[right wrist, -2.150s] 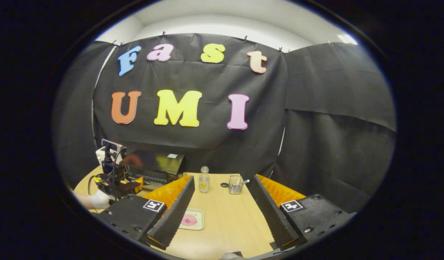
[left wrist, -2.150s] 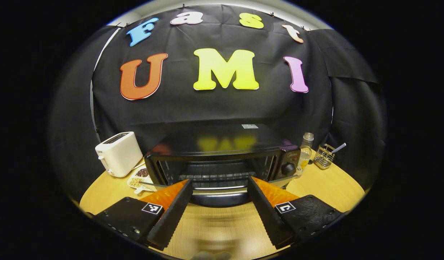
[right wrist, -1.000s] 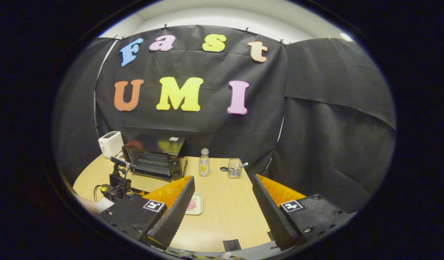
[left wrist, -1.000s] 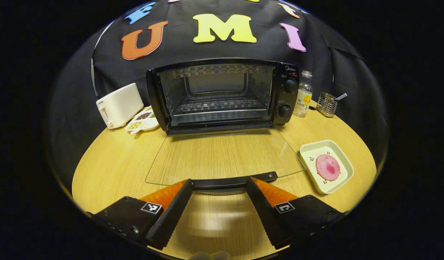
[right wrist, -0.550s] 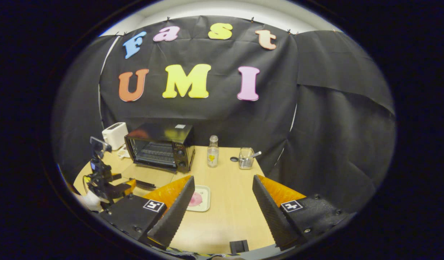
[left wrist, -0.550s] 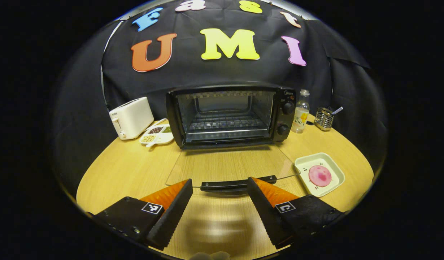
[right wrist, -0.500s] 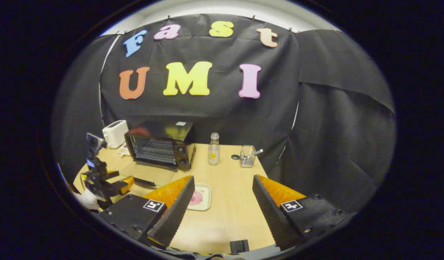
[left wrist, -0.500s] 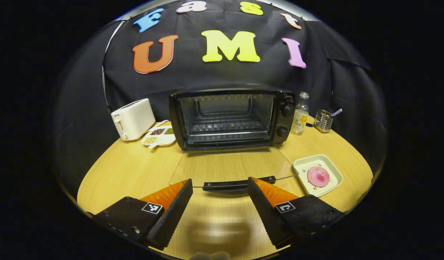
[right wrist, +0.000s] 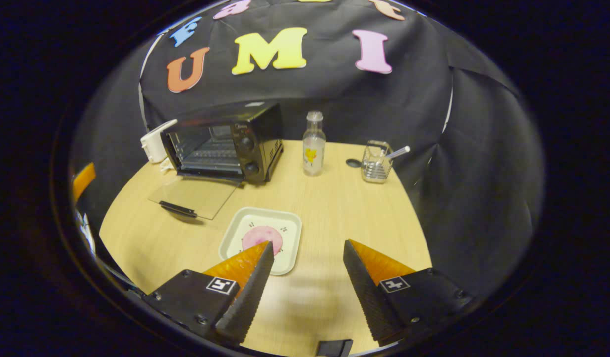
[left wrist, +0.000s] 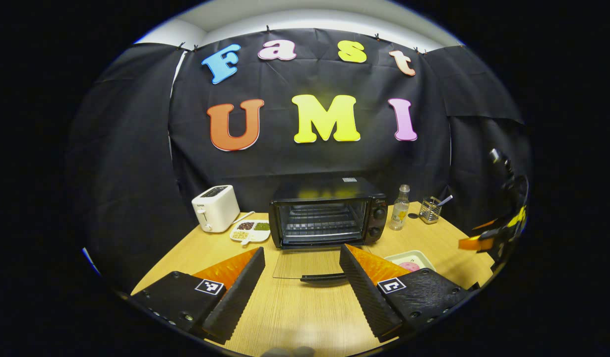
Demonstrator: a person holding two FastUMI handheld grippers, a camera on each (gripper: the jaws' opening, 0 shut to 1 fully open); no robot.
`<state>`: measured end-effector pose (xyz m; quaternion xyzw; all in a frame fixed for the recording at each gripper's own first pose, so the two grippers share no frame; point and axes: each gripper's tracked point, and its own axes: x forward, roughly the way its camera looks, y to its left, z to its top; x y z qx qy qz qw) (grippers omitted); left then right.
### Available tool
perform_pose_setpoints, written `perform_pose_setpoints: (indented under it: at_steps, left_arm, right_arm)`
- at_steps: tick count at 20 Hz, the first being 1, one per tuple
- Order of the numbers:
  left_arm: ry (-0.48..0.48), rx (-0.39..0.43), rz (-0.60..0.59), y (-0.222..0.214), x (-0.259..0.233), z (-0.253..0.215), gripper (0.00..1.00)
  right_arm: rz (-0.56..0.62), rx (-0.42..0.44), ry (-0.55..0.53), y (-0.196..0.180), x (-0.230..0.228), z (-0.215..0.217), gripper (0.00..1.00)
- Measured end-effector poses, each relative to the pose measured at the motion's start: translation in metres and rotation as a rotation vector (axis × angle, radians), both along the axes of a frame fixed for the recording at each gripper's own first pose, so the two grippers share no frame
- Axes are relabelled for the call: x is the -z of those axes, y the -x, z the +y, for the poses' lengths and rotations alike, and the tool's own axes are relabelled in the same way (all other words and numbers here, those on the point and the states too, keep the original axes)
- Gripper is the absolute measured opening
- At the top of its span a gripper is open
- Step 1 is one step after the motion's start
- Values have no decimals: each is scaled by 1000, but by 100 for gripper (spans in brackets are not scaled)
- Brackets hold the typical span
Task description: Open the electric oven with the left hand, put the food in, and close the electric oven.
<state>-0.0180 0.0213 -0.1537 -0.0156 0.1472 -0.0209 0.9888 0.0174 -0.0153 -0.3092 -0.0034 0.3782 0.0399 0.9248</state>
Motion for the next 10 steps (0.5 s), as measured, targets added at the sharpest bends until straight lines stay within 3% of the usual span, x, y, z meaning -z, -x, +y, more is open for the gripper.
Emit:
perform_pose_setpoints:
  at_steps: [4, 6, 7, 10]
  left_arm:
    - [-29, -85, -29, 17, -43, 3, 97]
    - [-28, -134, -40, 24, -57, 2, 100]
    - [-36, -158, -38, 27, -61, 1, 96]
    - [-53, -214, -27, 33, -69, -3, 96]
  right_arm:
    - [158, -58, -79, -27, 59, 10, 75]
    - [205, -78, -107, -38, 76, 12, 61]
    - [227, -89, -116, -44, 85, 13, 52]
    - [291, -98, -180, -54, 98, 21, 40]
